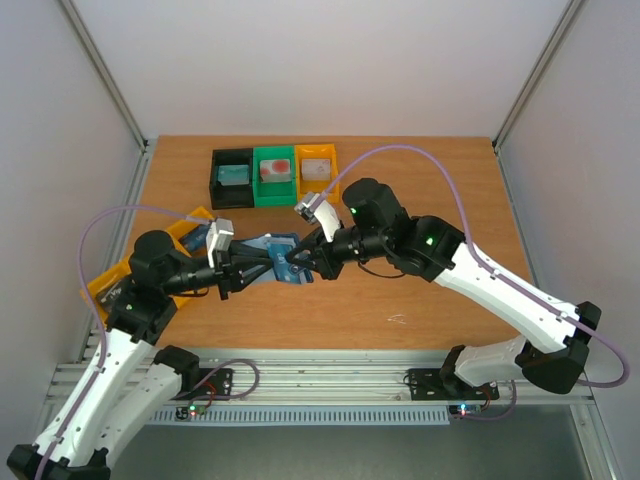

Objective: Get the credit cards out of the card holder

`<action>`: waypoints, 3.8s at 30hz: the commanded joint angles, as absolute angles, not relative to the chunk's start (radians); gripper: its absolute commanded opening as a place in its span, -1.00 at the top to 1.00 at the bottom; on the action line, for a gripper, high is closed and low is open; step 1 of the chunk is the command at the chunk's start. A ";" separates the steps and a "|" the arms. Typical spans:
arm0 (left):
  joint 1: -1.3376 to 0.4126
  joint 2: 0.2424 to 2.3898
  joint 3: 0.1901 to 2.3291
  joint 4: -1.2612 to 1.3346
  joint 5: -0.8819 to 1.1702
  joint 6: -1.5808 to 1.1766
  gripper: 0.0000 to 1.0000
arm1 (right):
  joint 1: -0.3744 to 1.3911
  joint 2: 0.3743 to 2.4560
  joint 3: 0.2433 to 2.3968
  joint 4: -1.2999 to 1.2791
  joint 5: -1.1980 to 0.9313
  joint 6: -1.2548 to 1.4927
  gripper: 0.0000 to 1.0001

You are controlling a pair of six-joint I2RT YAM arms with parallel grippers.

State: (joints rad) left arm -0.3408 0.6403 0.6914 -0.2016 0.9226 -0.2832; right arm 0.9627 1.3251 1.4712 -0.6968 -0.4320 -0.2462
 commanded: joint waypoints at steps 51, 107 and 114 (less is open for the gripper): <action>-0.310 0.646 0.787 0.022 1.115 -0.398 0.99 | 0.866 1.267 1.285 -0.278 -0.606 -0.143 0.47; -0.248 0.640 0.699 0.019 1.105 -0.447 0.42 | 0.809 1.229 1.328 -0.363 -0.860 -0.178 0.98; -0.256 0.652 0.697 0.029 1.131 -0.428 0.81 | 0.810 1.232 1.330 -0.342 -0.887 -0.176 0.98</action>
